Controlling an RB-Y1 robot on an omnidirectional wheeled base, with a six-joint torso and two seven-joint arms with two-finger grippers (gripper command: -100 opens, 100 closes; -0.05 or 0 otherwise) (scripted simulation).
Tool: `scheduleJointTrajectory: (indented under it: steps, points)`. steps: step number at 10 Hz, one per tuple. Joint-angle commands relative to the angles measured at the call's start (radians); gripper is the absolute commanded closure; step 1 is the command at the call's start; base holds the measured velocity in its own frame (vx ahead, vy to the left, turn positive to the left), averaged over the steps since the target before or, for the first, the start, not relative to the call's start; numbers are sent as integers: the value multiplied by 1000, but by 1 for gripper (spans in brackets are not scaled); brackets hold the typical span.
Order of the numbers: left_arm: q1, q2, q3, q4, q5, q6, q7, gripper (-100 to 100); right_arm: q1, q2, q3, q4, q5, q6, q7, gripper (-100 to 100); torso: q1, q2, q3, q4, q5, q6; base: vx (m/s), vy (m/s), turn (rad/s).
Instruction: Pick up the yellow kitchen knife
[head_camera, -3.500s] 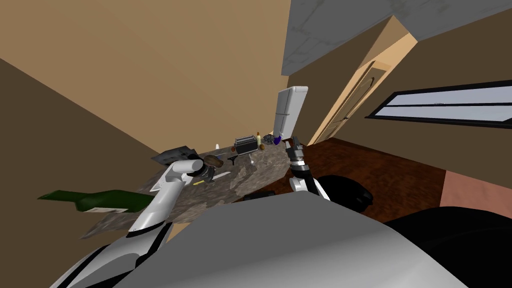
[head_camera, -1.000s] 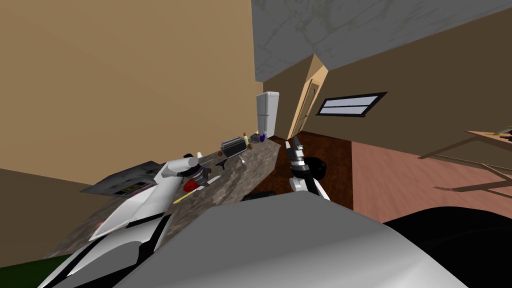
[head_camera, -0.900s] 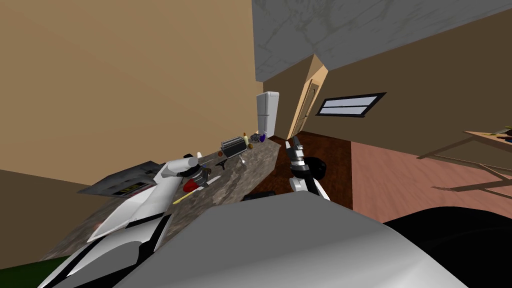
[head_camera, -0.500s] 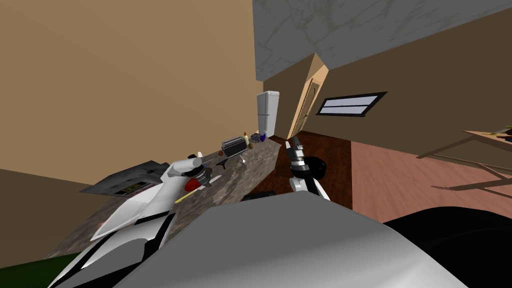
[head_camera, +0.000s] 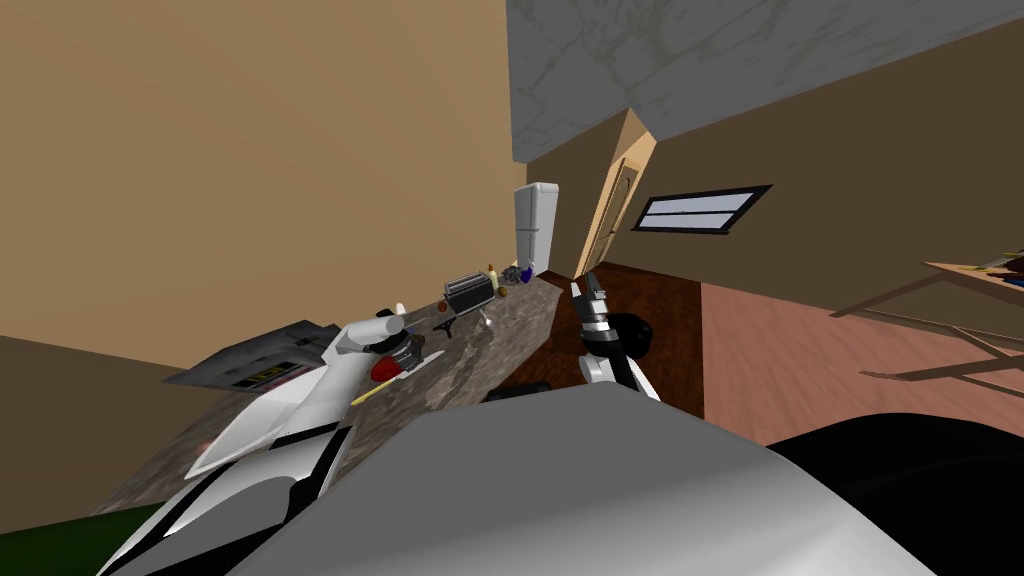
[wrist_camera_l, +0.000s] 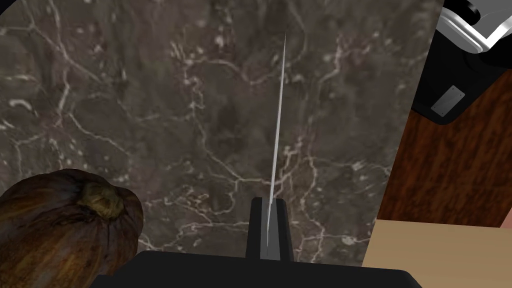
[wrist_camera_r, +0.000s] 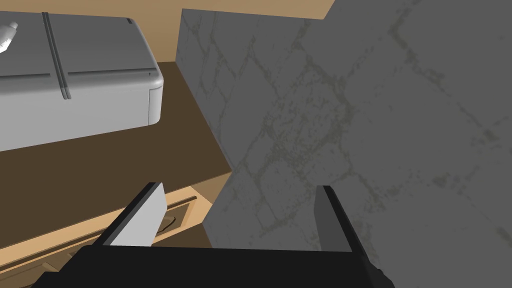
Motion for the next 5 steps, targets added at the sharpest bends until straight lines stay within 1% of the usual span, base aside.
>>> scheduleJointTrajectory:
  steps: [1,2,3,4,5]
  points:
    - [0,0,0,0,0,0,0,100,0,0,0,0,0,0,0,0,0,0,0,0,0,0,0,0,0]
    - [0,0,0,0,0,0,0,0,0,0,0,0,0,0,0,0,0,0,0,0,0,0,0,0,0]
    - [-4,24,-5,-29,-6,3,1,-100,0,0,0,0,0,0,0,0,0,0,0,0,0,0,-17,-5,-20]
    - [0,37,-3,-37,-7,33,4,-100,0,0,0,0,0,0,0,0,0,1,1,0,0,0,-48,37,51]
    - [-1,29,-2,-28,-5,16,1,-100,0,0,0,0,0,0,0,0,2,3,2,1,0,-1,-24,25,13]
